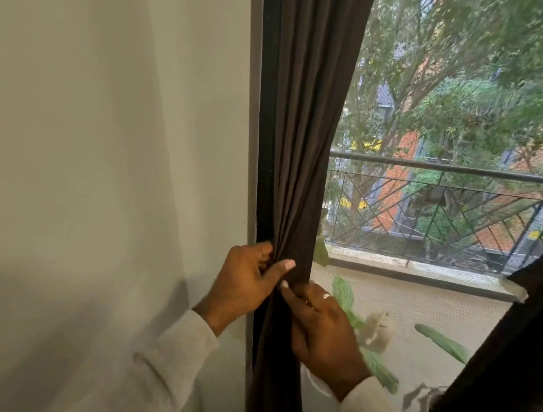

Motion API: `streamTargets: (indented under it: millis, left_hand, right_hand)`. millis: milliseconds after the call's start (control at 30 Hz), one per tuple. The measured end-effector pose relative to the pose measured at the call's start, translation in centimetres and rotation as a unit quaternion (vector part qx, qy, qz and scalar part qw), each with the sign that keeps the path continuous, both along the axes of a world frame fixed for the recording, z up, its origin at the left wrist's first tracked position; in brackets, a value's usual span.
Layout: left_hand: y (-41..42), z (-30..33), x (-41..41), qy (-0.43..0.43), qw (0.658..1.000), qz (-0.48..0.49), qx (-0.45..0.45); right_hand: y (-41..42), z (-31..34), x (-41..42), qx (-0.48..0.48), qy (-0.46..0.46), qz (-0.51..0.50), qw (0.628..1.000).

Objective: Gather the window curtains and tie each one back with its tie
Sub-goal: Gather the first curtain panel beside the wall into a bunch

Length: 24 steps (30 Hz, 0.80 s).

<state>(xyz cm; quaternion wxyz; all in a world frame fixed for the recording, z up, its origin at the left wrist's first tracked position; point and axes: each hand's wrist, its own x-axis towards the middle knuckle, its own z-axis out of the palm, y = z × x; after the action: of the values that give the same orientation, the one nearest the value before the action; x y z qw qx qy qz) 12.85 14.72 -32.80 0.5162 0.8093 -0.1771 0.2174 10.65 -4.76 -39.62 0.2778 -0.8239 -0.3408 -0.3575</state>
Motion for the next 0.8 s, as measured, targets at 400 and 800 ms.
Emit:
streamTargets:
  millis: [400,800]
  left_hand:
    - [2.5,0.7,0.2,-0.019,0.996,0.057,0.066]
    - [-0.3,0.1,-1.3,-0.049,0.996,0.039,0.062]
  right_hand:
    - [-0.9,2.3,3.2,0.377,0.243,-0.078,0.891]
    - [2.9,-0.7,-0.5,0.096,0.040,-0.062,0.993]
